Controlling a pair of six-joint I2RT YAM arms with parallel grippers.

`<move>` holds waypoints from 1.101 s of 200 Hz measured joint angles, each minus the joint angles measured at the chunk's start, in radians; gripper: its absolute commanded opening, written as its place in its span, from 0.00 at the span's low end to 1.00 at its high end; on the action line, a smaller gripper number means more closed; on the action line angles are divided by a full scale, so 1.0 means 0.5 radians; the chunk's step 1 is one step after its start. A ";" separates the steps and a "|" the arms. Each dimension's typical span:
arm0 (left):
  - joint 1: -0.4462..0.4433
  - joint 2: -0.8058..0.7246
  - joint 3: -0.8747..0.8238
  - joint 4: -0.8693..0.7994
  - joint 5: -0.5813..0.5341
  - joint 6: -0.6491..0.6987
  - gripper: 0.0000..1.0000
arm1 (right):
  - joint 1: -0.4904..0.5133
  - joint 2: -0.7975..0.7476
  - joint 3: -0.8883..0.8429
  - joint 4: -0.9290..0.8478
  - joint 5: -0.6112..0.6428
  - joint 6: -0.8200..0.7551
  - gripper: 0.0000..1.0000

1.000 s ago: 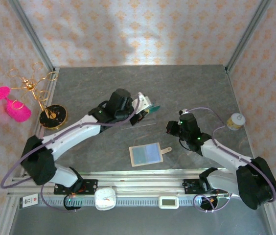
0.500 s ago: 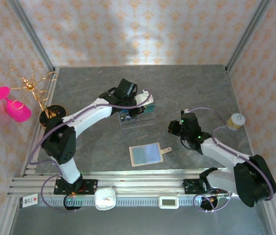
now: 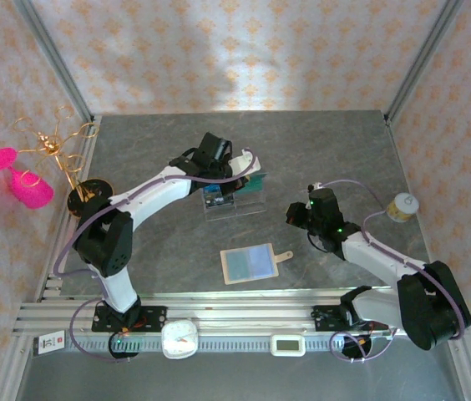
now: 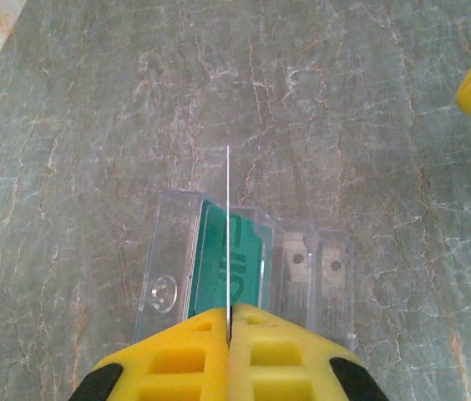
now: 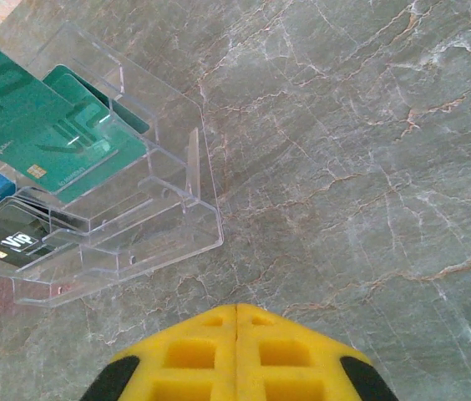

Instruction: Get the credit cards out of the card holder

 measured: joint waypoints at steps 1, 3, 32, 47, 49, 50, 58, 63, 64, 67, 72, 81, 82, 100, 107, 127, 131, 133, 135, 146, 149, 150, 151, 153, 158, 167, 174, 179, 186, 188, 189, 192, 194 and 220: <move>0.000 0.002 0.002 -0.001 0.000 0.001 0.00 | 0.000 0.000 0.000 0.000 0.000 0.000 0.04; 0.001 0.008 0.007 -0.005 0.000 0.001 0.00 | 0.000 0.000 0.000 0.000 0.000 0.000 0.04; 0.008 0.096 0.063 -0.030 0.002 0.010 0.00 | 0.000 0.000 0.000 0.000 -0.001 0.000 0.05; 0.009 0.114 0.069 -0.045 0.002 0.018 0.00 | -0.002 0.000 0.000 0.000 -0.007 0.000 0.05; 0.009 0.115 0.071 -0.050 0.002 0.019 0.00 | -0.002 0.000 0.000 0.000 -0.007 0.000 0.04; 0.009 0.115 0.071 -0.050 0.001 0.019 0.00 | -0.002 0.000 0.000 0.000 -0.008 0.000 0.04; 0.009 0.119 0.076 -0.059 0.000 0.026 0.00 | -0.003 0.000 0.001 0.000 -0.008 0.000 0.04; 0.009 0.124 0.085 -0.069 -0.001 0.034 0.00 | -0.004 0.000 0.001 0.000 -0.009 0.000 0.04; 0.009 0.124 0.085 -0.071 -0.001 0.034 0.00 | -0.004 0.000 0.000 0.000 -0.009 0.000 0.05; 0.009 0.127 0.092 -0.074 -0.002 0.037 0.00 | -0.004 0.000 0.001 0.000 -0.011 0.000 0.04; 0.009 0.132 0.106 -0.082 -0.003 0.042 0.00 | -0.003 0.000 0.002 -0.001 -0.013 0.000 0.05; 0.010 0.137 0.125 -0.092 -0.004 0.052 0.00 | -0.003 0.000 0.002 0.000 -0.014 0.000 0.04; 0.011 0.137 0.127 -0.093 -0.004 0.053 0.00 | -0.003 0.000 0.002 0.000 -0.014 0.000 0.05; 0.013 0.137 0.150 -0.111 -0.011 0.055 0.00 | -0.003 0.000 0.002 -0.001 -0.016 -0.001 0.05; 0.013 0.137 0.153 -0.116 -0.015 0.055 0.00 | -0.004 0.000 0.002 0.000 -0.019 -0.002 0.05; 0.012 0.150 0.176 -0.164 -0.037 0.055 0.00 | -0.003 0.000 0.002 0.000 -0.029 -0.001 0.05; 0.012 0.156 0.186 -0.171 -0.042 0.055 0.00 | -0.003 0.000 0.002 0.000 -0.030 -0.001 0.05; 0.012 0.159 0.191 -0.172 -0.043 0.054 0.00 | -0.003 0.000 0.002 0.000 -0.030 0.000 0.05; 0.013 0.164 0.197 -0.175 -0.047 0.054 0.00 | -0.003 0.000 0.002 0.000 -0.031 -0.001 0.05; 0.013 0.188 0.223 -0.192 -0.057 0.053 0.00 | -0.004 0.000 0.002 0.000 -0.032 -0.001 0.05; 0.013 0.195 0.230 -0.198 -0.062 0.054 0.00 | -0.003 0.000 0.002 0.000 -0.034 -0.001 0.05; 0.013 0.196 0.231 -0.200 -0.062 0.054 0.00 | -0.003 0.000 0.002 0.000 -0.034 0.000 0.05; 0.013 0.198 0.233 -0.203 -0.063 0.053 0.00 | -0.003 0.000 0.002 0.000 -0.035 0.000 0.05; 0.013 0.201 0.237 -0.205 -0.065 0.053 0.00 | -0.004 0.000 0.002 0.000 -0.036 -0.001 0.05; 0.012 0.211 0.243 -0.215 -0.070 0.053 0.00 | -0.004 0.000 0.002 0.000 -0.037 -0.001 0.05; 0.012 0.226 0.253 -0.234 -0.080 0.052 0.00 | -0.003 0.000 0.002 0.000 -0.038 -0.001 0.05; 0.012 0.234 0.259 -0.247 -0.094 0.050 0.00 | -0.004 0.000 0.002 0.000 -0.042 0.000 0.05; 0.012 0.242 0.267 -0.260 -0.105 0.047 0.00 | -0.004 0.000 0.002 0.000 -0.043 -0.001 0.05; 0.013 0.246 0.270 -0.270 -0.117 0.043 0.00 | -0.003 0.000 0.002 0.000 -0.043 -0.001 0.05; 0.013 0.247 0.271 -0.273 -0.121 0.038 0.00 | -0.003 0.000 0.002 0.000 -0.043 -0.001 0.05; 0.013 0.248 0.271 -0.275 -0.122 0.037 0.01 | -0.003 0.000 0.002 0.000 -0.043 -0.001 0.05; 0.013 0.248 0.272 -0.279 -0.127 0.035 0.03 | -0.003 0.000 0.002 0.000 -0.043 -0.002 0.05; 0.013 0.248 0.272 -0.284 -0.130 0.029 0.04 | -0.003 0.000 0.002 0.000 -0.043 -0.001 0.05; 0.012 0.248 0.272 -0.291 -0.179 -0.040 0.17 | -0.003 0.000 0.002 0.000 -0.046 -0.005 0.06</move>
